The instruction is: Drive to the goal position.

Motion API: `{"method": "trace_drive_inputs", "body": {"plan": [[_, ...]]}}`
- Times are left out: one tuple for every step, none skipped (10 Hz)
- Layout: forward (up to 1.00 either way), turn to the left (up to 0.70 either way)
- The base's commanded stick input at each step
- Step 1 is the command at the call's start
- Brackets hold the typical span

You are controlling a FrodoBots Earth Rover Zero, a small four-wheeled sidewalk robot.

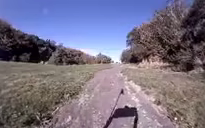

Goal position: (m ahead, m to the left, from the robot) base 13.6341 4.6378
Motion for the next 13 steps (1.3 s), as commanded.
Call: {"method": "trace_drive_inputs", "body": {"plan": [[1.0, 0.01], [1.0, 0.01], [1.0, 0.01], [1.0, 0.01], [1.0, 0.0], [1.0, -0.02], [1.0, -0.05], [1.0, -0.13], [1.0, -0.19], [1.0, -0.21], [1.0, 0.01], [1.0, 0.01], [1.0, 0.01]]}}
